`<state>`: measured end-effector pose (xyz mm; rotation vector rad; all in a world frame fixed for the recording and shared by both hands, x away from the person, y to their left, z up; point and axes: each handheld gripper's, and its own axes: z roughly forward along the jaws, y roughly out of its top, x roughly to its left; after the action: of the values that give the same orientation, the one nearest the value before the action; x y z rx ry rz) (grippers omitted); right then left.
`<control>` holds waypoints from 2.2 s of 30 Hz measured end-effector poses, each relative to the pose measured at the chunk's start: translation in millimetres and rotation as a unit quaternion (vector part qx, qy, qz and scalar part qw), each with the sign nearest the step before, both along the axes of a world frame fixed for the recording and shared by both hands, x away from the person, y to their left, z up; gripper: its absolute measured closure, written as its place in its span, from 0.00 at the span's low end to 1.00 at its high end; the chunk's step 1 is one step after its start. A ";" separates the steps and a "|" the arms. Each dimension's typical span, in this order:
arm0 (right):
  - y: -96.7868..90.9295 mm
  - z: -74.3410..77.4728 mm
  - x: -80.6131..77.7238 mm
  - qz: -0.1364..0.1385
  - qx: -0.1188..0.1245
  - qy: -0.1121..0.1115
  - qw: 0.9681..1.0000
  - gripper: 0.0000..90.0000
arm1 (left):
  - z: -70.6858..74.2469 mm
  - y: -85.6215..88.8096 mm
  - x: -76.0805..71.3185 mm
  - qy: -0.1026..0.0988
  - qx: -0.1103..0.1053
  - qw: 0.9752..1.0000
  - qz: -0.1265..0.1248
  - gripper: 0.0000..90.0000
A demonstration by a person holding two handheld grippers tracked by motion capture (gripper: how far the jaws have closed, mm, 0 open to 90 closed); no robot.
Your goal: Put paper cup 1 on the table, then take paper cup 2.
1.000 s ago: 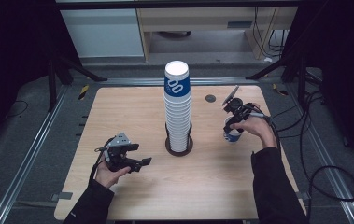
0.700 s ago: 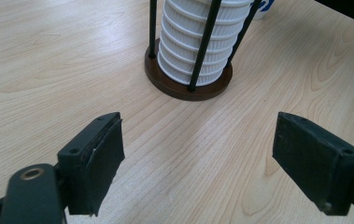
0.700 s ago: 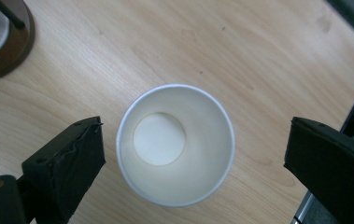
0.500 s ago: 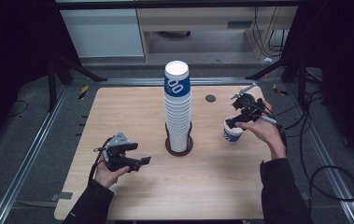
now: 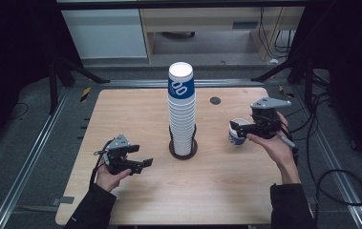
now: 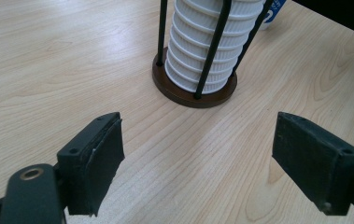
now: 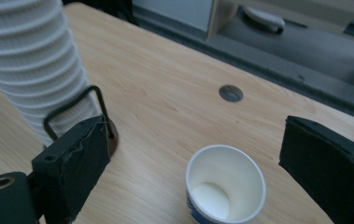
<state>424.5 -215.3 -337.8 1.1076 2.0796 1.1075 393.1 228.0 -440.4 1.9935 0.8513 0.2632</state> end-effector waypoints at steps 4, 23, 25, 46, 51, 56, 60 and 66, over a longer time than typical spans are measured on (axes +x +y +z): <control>1.1 -2.4 -12.6 0.012 0.031 -0.024 0.999 0.09 | -0.2 0.2 0.2 0.000 0.000 1.000 0.002 0.18; 18.0 8.3 -20.4 0.038 0.127 -0.085 0.988 0.09 | -2.4 4.7 1.9 0.000 -0.006 1.000 0.021 0.19; 22.1 12.8 -18.9 0.048 0.136 -0.092 0.985 0.09 | -3.6 5.6 2.6 -0.001 -0.004 1.000 0.029 0.19; 93.5 49.8 -5.4 0.131 0.156 -0.130 0.970 0.05 | -2.3 13.2 2.0 -0.013 -0.013 0.998 0.067 0.19; 106.4 54.2 -1.5 0.134 0.157 -0.133 0.969 0.06 | -2.4 12.7 1.9 -0.013 -0.013 0.998 0.066 0.19; 118.5 57.4 9.3 0.133 0.166 -0.131 0.968 0.06 | -2.7 12.7 2.4 -0.014 -0.013 0.998 0.064 0.19; 127.7 56.4 16.6 0.129 0.169 -0.131 0.968 0.06 | -4.1 13.1 3.1 -0.010 -0.015 0.998 0.064 0.19; 139.2 57.2 27.8 0.124 0.183 -0.134 0.966 0.06 | -4.6 11.7 2.9 -0.010 -0.015 0.998 0.060 0.19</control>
<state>452.3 -76.1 -280.5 0.8065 1.8780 1.7162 396.0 239.7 -445.0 1.9120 0.9580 0.3364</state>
